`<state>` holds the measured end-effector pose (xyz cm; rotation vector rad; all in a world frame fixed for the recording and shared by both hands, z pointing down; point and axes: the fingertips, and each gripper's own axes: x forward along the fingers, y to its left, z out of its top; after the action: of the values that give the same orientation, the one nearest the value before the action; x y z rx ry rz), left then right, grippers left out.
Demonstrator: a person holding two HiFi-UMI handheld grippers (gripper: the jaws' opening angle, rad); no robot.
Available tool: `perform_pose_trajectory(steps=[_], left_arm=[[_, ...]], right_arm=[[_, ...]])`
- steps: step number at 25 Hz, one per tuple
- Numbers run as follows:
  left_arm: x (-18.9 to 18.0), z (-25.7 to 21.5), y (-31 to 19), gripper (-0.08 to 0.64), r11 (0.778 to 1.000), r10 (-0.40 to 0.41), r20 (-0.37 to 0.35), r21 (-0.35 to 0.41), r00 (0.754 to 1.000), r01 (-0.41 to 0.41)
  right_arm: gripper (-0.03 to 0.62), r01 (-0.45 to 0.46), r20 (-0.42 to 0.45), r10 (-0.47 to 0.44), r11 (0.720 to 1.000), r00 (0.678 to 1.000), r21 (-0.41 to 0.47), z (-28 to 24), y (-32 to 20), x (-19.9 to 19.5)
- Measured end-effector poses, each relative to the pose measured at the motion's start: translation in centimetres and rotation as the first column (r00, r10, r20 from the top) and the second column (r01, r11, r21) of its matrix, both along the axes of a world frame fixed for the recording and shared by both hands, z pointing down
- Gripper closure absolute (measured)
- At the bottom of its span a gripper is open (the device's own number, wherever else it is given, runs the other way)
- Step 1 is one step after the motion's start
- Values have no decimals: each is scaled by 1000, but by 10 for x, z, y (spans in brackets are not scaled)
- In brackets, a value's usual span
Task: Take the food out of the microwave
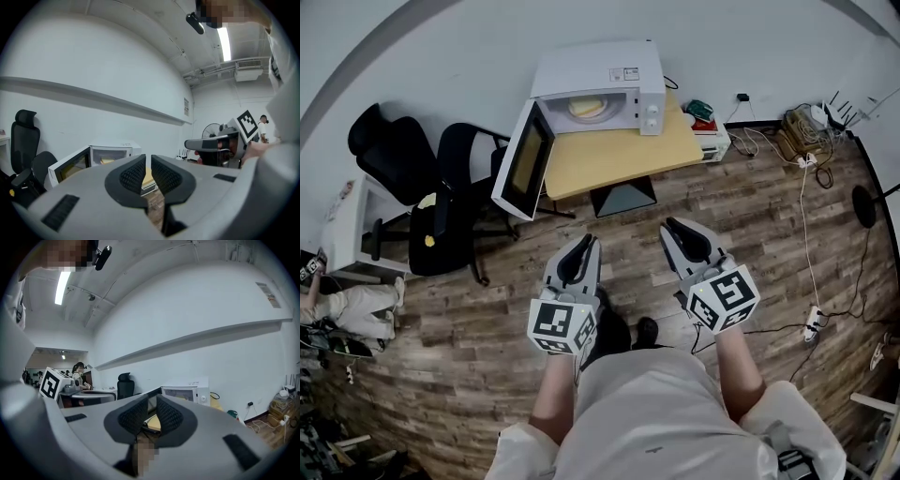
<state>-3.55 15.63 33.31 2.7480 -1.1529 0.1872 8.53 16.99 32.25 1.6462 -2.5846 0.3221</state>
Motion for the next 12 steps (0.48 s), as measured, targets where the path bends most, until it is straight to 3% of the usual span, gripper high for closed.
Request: perform_pose_trajectory(steps=[12], left_arm=[[-27,-13,-72,440,999,25,-16,31,1000,-25]], right_arm=[[451,-1,-40,2,1000,999,10,-15,-69,-32]])
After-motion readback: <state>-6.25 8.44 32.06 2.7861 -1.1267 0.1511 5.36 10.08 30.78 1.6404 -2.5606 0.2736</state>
